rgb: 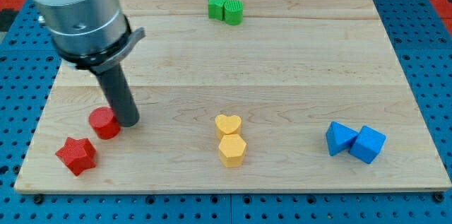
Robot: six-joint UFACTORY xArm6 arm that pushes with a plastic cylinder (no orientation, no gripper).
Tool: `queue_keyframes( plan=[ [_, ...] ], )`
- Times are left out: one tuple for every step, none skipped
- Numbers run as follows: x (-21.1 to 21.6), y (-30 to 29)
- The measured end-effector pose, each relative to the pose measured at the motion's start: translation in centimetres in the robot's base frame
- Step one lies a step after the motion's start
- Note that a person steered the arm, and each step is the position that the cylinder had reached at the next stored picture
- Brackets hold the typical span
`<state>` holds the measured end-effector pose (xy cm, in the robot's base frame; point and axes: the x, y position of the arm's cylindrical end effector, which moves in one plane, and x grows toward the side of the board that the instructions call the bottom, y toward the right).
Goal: Move the yellow hexagon right to the red star
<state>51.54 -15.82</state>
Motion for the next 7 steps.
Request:
queue_keyframes(
  plan=[
    [0.4,-0.8],
    [0.4,-0.8],
    [-1.1,2.2],
    [-1.5,2.6],
    [-2.1,3.8],
    [-5.1,11.7],
    [-5.1,12.4]
  ],
)
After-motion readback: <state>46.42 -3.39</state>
